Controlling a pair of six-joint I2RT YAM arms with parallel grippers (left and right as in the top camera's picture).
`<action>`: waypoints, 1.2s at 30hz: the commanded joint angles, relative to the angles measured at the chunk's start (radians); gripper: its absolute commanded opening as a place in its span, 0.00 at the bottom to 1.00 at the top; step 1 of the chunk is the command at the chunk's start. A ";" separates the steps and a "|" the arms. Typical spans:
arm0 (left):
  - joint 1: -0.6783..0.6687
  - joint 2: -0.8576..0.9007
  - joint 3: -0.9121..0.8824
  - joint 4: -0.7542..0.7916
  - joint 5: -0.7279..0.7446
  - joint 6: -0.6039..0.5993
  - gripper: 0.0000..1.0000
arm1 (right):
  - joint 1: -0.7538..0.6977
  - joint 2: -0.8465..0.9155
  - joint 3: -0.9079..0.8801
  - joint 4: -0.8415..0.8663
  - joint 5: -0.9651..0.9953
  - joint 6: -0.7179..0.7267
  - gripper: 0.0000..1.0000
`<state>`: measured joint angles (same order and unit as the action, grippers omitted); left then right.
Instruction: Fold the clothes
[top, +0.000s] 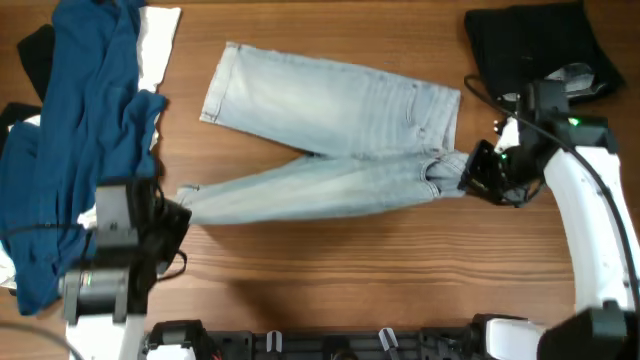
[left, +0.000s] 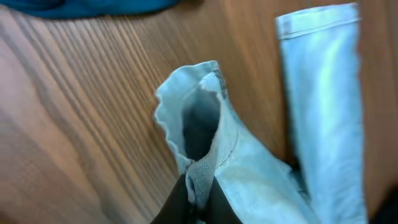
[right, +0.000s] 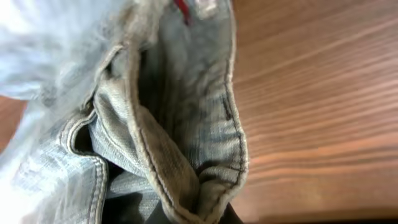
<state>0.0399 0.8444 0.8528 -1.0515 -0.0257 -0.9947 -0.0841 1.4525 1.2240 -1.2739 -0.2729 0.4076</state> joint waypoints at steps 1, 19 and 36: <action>-0.051 -0.153 0.018 -0.031 -0.062 0.023 0.04 | -0.018 -0.076 0.016 -0.036 0.040 -0.041 0.04; -0.123 0.792 0.017 1.226 -0.185 0.153 0.04 | -0.061 0.242 -0.027 0.589 0.152 0.045 0.04; -0.123 0.856 0.018 1.449 0.024 0.414 1.00 | -0.043 0.322 0.008 0.991 0.008 -0.144 1.00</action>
<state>-0.0849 1.7065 0.8585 0.4042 -0.1726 -0.7593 -0.1299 1.8565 1.2003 -0.2512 -0.2054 0.3607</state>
